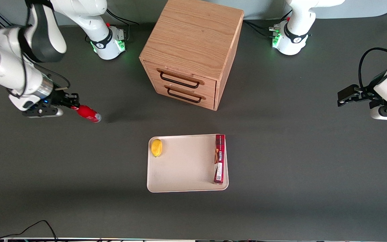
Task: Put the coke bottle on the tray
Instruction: 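Close the right gripper on the bottle's cap and lift it, then carry the bottle with the right gripper over the cream tray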
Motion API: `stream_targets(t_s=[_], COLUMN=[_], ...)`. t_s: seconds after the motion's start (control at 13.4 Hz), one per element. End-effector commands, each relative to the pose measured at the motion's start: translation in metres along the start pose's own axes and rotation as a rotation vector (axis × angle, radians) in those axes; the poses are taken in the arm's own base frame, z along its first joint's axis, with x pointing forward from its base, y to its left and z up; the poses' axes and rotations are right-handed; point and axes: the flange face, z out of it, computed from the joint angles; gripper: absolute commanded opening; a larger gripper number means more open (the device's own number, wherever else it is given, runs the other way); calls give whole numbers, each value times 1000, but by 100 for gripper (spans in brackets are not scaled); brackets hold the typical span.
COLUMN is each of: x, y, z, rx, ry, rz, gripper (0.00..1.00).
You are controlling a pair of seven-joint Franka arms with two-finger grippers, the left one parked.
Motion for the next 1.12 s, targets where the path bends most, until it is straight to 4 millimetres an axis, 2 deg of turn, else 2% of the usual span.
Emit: stream_targets(t_s=[0.0,0.15,0.3,0.45,0.6,0.82,0.97,1.05], x=[-2,1,17,42,70,108,130,142], y=[8,10,12,11,-5,-98,-169,-192], z=[-84,-129,-161,-171,-164,-139,-117,-104], rx=[11,15,28,32,38,26,11,12], ry=[-18,-23,-46,-48,-50,-62,-51,-31], rz=[1,1,-1,16,111,166,204,224], gripper=[0,0,0,0,0,0,0,0])
